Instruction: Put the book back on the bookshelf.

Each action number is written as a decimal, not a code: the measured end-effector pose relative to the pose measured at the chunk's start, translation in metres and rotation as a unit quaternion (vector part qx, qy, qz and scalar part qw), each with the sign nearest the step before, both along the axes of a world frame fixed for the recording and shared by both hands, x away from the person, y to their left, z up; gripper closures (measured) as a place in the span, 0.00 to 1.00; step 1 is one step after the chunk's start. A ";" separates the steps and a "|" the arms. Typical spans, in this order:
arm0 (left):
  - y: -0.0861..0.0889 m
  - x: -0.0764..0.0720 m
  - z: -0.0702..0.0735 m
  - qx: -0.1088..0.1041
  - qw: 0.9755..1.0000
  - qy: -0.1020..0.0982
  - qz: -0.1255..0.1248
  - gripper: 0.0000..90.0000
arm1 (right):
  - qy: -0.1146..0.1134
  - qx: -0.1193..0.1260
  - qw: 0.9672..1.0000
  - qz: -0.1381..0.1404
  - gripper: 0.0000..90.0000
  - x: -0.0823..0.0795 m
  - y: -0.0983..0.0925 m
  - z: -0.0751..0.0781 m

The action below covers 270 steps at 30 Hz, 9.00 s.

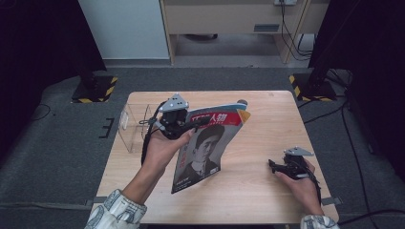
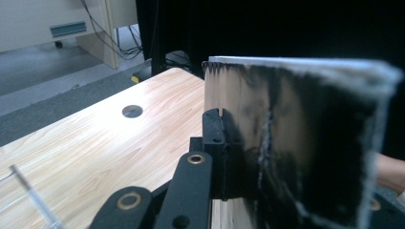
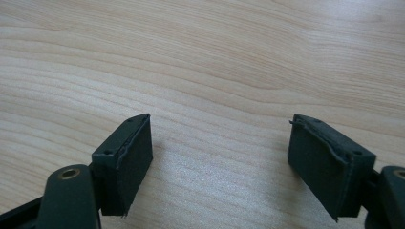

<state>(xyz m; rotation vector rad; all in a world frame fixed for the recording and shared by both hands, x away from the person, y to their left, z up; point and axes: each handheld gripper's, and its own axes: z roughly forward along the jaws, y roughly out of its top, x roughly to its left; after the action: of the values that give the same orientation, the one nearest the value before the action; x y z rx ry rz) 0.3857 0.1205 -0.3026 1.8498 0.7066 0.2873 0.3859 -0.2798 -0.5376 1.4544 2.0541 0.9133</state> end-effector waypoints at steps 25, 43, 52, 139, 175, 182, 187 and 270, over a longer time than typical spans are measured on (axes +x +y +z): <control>0.034 -0.015 0.010 0.005 1.000 -0.006 0.012 0.96 | 0.000 -0.001 1.000 0.000 0.26 0.000 0.000 0.000; 0.061 -0.025 0.011 0.002 1.000 -0.010 0.025 0.96 | -0.001 0.000 1.000 -0.001 0.26 0.000 0.001 0.000; 0.069 -0.026 0.009 0.005 1.000 -0.008 0.030 0.96 | -0.001 0.000 1.000 -0.001 0.26 0.000 0.001 0.000; 0.178 -0.039 0.008 -0.002 0.993 -0.005 0.115 0.96 | 0.001 0.000 1.000 0.002 0.26 -0.002 0.002 0.000; 0.216 -0.050 0.009 -0.015 0.990 -0.005 0.143 0.96 | 0.000 0.002 1.000 0.002 0.26 -0.003 0.002 0.000; 0.224 -0.051 0.012 -0.015 0.989 -0.013 0.147 0.96 | 0.000 0.002 1.000 0.002 0.26 -0.002 0.002 0.000; 0.231 -0.053 0.011 -0.011 0.988 -0.007 0.156 0.96 | 0.000 0.002 1.000 0.002 0.26 -0.003 0.002 0.000; 0.247 0.019 -0.004 -0.018 0.959 -0.057 0.276 0.96 | -0.001 0.000 1.000 0.007 0.26 -0.003 0.002 0.000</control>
<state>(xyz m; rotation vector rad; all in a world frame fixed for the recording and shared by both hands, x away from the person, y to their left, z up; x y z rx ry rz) 0.4044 0.3676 -0.3064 1.5563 1.1326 0.7296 0.3825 -0.2777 -0.5376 1.4406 2.0664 0.9205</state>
